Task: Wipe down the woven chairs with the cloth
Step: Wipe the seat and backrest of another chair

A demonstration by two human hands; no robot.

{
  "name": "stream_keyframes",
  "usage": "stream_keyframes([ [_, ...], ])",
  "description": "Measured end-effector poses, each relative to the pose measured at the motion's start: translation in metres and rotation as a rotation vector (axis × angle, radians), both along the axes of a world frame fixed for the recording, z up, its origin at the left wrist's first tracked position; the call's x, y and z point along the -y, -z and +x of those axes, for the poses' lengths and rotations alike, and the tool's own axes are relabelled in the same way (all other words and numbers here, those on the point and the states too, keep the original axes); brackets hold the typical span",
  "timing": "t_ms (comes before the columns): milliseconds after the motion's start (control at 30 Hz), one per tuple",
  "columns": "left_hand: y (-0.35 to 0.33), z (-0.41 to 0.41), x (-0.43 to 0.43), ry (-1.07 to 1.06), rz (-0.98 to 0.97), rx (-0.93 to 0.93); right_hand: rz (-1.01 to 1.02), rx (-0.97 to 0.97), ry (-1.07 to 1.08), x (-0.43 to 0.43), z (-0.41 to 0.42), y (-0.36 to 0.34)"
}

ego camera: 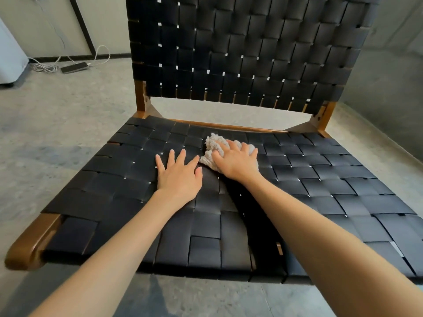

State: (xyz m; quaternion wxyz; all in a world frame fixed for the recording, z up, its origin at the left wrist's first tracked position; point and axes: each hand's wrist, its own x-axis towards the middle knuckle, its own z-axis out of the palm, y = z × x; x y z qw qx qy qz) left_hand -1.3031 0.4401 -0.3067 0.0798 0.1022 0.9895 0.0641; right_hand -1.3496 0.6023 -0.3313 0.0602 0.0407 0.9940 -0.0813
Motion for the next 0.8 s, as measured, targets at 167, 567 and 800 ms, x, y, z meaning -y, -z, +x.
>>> stream_keyframes([
  [167, 0.016, -0.025, -0.009, 0.002, -0.005, -0.027, -0.012, 0.008, 0.023, -0.018, -0.061, 0.020],
  [567, 0.029, -0.030, -0.006, 0.010, 0.046, -0.090, 0.018, -0.008, 0.130, -0.032, -0.094, 0.021],
  [800, 0.026, -0.030, -0.007, 0.008, 0.037, -0.084, 0.034, 0.054, 0.128, -0.040, -0.031, 0.001],
])
